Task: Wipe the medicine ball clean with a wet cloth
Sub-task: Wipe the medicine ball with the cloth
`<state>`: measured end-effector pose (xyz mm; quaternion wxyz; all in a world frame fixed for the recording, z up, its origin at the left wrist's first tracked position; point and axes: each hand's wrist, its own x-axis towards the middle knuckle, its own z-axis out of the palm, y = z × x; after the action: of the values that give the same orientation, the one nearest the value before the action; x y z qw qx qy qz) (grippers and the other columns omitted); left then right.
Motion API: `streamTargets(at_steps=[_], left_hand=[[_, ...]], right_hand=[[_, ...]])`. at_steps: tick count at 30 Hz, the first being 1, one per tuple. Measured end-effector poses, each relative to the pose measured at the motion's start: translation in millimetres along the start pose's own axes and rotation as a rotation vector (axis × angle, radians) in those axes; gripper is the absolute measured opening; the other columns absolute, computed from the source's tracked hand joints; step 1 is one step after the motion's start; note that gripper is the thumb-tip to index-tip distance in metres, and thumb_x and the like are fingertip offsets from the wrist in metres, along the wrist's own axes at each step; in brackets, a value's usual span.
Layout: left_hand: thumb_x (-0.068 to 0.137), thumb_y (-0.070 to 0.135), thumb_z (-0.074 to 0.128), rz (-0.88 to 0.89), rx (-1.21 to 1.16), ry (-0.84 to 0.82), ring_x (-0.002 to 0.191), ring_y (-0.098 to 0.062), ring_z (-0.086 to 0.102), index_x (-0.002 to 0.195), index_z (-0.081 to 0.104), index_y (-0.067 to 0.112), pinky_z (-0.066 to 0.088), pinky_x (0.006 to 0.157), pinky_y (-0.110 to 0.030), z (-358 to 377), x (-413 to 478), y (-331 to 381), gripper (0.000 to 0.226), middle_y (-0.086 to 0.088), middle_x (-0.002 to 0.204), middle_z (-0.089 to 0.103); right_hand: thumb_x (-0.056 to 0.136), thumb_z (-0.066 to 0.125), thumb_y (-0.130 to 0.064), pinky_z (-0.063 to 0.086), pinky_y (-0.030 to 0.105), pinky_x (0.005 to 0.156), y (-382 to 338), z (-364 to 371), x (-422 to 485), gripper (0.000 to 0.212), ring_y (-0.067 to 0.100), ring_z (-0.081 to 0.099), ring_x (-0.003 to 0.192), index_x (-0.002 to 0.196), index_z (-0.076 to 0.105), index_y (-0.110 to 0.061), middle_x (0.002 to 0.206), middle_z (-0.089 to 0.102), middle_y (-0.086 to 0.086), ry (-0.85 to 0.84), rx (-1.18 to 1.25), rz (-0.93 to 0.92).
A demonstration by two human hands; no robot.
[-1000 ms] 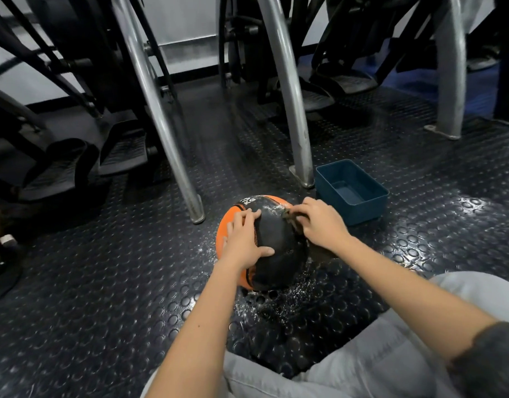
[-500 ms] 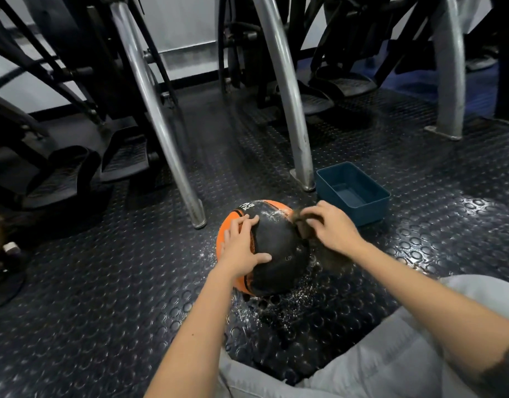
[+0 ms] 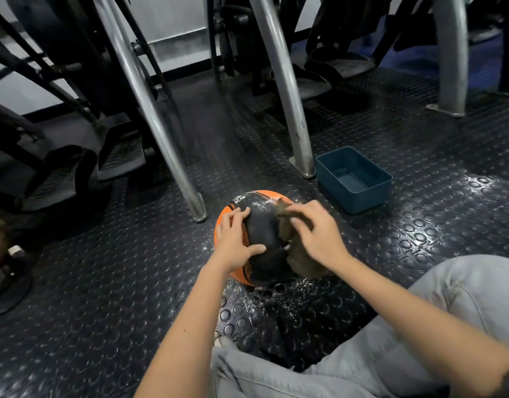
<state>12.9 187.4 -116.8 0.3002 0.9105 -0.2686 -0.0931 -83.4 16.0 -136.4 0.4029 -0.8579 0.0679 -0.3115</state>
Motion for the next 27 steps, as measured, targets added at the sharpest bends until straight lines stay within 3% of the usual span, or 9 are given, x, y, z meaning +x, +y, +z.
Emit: streamTargets(at_steps=[3, 6, 8, 12, 15, 18, 20, 23, 27], left_hand=[[0.074, 0.025, 0.079, -0.008, -0.033, -0.008, 0.137, -0.023, 0.012, 0.146, 0.026, 0.025, 0.013, 0.115, -0.04, -2.4, -2.4, -3.0, 0.089, 0.0, 0.146, 0.018], [0.075, 0.023, 0.079, -0.014, -0.065, -0.013, 0.136, -0.022, 0.012, 0.145, 0.026, 0.024, 0.013, 0.115, -0.041, -4.4, -5.5, -3.9, 0.088, 0.001, 0.145, 0.017], [0.075, 0.023, 0.078, -0.018, -0.074, -0.023, 0.136, -0.022, 0.013, 0.145, 0.026, 0.025, 0.014, 0.114, -0.042, -5.8, -5.8, -6.1, 0.088, 0.002, 0.145, 0.017], [0.075, 0.023, 0.079, -0.012, -0.087, -0.008, 0.135, -0.022, 0.015, 0.145, 0.027, 0.024, 0.015, 0.114, -0.041, -6.2, -3.2, -8.7, 0.088, 0.001, 0.145, 0.018], [0.075, 0.022, 0.079, -0.005, -0.113, -0.009, 0.134, -0.02, 0.015, 0.145, 0.027, 0.025, 0.015, 0.114, -0.041, -4.9, -4.2, -9.1, 0.087, 0.002, 0.144, 0.019], [0.076, 0.023, 0.078, -0.001, -0.12, -0.018, 0.134, -0.018, 0.013, 0.145, 0.026, 0.026, 0.014, 0.114, -0.041, -4.6, -6.1, -8.5, 0.087, 0.006, 0.144, 0.017], [0.077, 0.024, 0.078, -0.001, -0.112, -0.021, 0.135, -0.018, 0.012, 0.145, 0.025, 0.026, 0.014, 0.114, -0.041, -4.9, -6.4, -8.1, 0.087, 0.005, 0.145, 0.016], [0.076, 0.023, 0.078, -0.011, -0.116, -0.02, 0.135, -0.019, 0.013, 0.145, 0.025, 0.025, 0.014, 0.114, -0.041, -6.3, -3.7, -8.6, 0.087, 0.005, 0.144, 0.017], [0.076, 0.022, 0.078, -0.007, -0.102, -0.003, 0.134, -0.021, 0.015, 0.145, 0.026, 0.024, 0.014, 0.113, -0.038, -6.2, -4.1, -9.5, 0.087, 0.001, 0.143, 0.019]], right_hand=[[0.088, 0.054, -0.01, 0.042, 0.031, 0.083, 23.9, 17.2, -23.4, 0.022, 0.021, 0.054, 0.094, 0.107, 0.064, -0.013, 0.099, 0.058, 0.001, -0.11, -0.115, -0.046], [0.088, 0.057, -0.003, 0.044, 0.037, 0.084, 62.7, 7.0, -38.2, 0.023, 0.029, 0.056, 0.102, 0.108, 0.064, -0.012, 0.103, 0.058, 0.006, -0.037, -0.191, 0.318], [0.089, 0.057, -0.003, 0.042, 0.033, 0.082, 62.9, 3.6, -33.6, 0.022, 0.026, 0.056, 0.103, 0.108, 0.064, -0.01, 0.104, 0.058, 0.006, 0.024, -0.179, 0.412], [0.089, 0.057, -0.003, 0.033, 0.017, 0.086, 4.4, 12.4, -1.7, 0.021, 0.006, 0.048, 0.097, 0.109, 0.064, -0.009, 0.103, 0.056, -0.004, 0.048, -0.004, 0.096], [0.089, 0.056, -0.007, 0.04, 0.021, 0.083, 7.9, 27.5, -20.5, 0.019, 0.009, 0.05, 0.094, 0.107, 0.063, -0.011, 0.1, 0.057, -0.003, -0.025, -0.049, -0.046], [0.092, 0.054, -0.006, 0.045, 0.034, 0.072, 43.6, 26.8, -53.5, 0.017, 0.024, 0.058, 0.094, 0.107, 0.06, -0.01, 0.105, 0.058, 0.004, 0.028, -0.137, 0.233], [0.093, 0.053, -0.008, 0.041, 0.033, 0.07, 49.0, 21.8, -54.6, 0.017, 0.027, 0.058, 0.096, 0.109, 0.058, -0.009, 0.109, 0.056, 0.004, 0.065, -0.162, 0.43], [0.093, 0.053, -0.007, 0.039, 0.025, 0.082, 16.1, 19.0, -23.4, 0.018, 0.015, 0.054, 0.099, 0.11, 0.059, -0.007, 0.107, 0.056, 0.001, 0.155, 0.003, 0.268], [0.092, 0.052, -0.014, 0.044, 0.028, 0.082, -5.5, 31.2, -18.3, 0.021, 0.016, 0.056, 0.096, 0.11, 0.062, -0.009, 0.104, 0.059, 0.004, 0.004, -0.032, -0.03]])
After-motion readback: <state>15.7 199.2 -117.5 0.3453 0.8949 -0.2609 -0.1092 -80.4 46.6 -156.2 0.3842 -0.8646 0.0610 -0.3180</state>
